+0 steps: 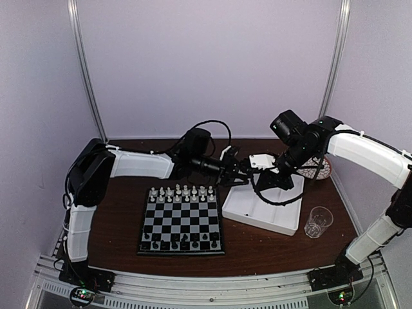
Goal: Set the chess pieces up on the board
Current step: Pass from the right arm to the left
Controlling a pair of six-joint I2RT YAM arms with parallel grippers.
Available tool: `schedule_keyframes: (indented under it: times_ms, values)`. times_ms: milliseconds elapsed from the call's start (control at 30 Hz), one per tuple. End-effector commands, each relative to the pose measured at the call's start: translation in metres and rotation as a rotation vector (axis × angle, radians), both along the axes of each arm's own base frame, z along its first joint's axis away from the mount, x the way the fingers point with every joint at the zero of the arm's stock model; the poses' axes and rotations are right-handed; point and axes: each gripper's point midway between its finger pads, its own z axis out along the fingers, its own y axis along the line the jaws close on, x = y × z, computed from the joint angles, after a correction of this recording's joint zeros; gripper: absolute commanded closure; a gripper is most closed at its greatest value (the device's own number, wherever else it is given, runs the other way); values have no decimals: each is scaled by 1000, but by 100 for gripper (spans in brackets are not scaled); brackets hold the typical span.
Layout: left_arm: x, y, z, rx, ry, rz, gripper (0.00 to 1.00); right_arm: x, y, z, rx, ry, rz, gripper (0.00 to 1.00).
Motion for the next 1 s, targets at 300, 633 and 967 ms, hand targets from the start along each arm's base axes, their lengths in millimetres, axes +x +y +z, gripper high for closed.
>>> schedule_keyframes:
  times_ms: [300,633,967]
  values:
    - [-5,-10,8,-81,64,-50,71,14,4,-3,-14,-45,-20,95]
    - [-7,-12,2,-77,88,-57,72,24,6,-5,-19,-64,-46,95]
    - [-9,-12,2,-94,106,-70,79,32,7,-11,-30,-76,-66,95]
